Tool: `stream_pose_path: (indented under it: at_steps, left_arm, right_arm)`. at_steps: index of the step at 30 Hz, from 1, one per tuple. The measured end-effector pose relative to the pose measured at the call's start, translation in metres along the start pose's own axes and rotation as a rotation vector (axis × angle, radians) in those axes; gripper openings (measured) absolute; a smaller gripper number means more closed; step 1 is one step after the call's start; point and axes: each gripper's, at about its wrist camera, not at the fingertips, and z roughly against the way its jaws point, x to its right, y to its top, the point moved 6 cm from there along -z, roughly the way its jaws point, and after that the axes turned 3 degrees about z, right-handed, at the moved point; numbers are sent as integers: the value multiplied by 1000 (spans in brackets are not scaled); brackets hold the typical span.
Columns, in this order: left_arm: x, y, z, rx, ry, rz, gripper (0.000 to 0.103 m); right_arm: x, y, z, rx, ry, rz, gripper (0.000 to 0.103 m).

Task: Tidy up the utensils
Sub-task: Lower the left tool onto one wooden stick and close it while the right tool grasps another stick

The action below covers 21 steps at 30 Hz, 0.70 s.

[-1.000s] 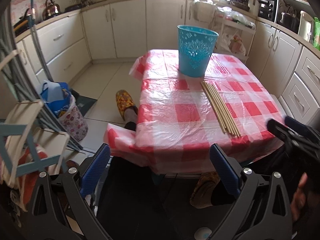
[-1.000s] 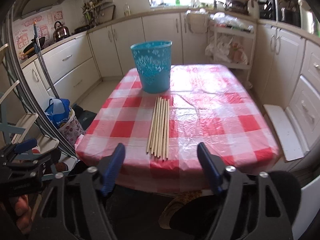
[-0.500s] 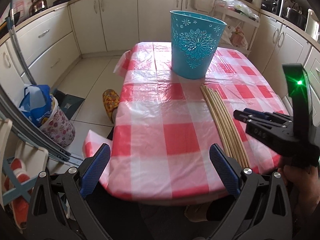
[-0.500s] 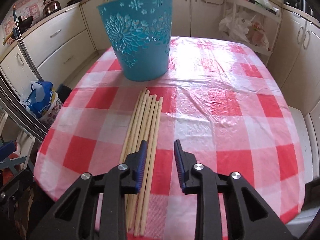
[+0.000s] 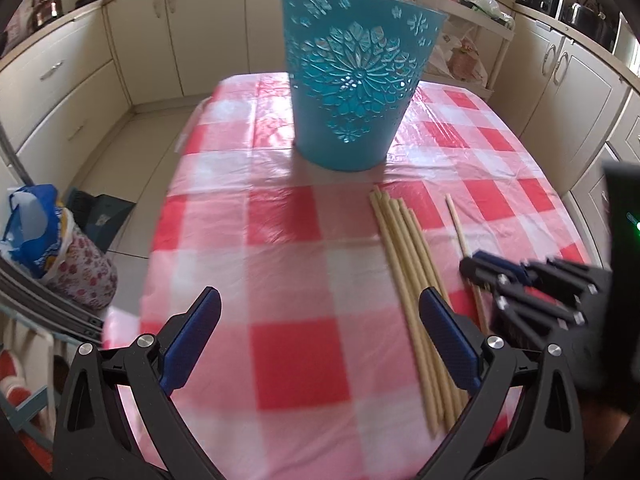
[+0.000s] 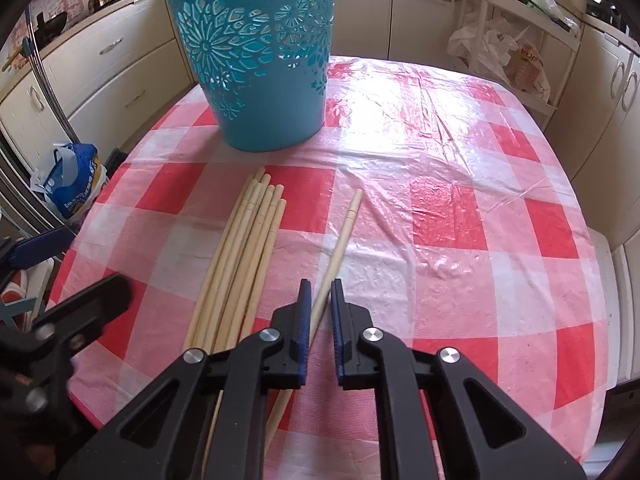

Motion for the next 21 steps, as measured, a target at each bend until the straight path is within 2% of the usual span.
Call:
stream_pose_path:
  at_steps: [8, 21]
  left_arm:
    - [13, 14, -44, -49, 47, -33, 79]
    - [17, 20, -54, -56, 36, -24, 79]
  right_arm:
    - [3, -2, 2, 20, 37, -28, 11]
    - [5, -2, 2, 23, 52, -37, 11]
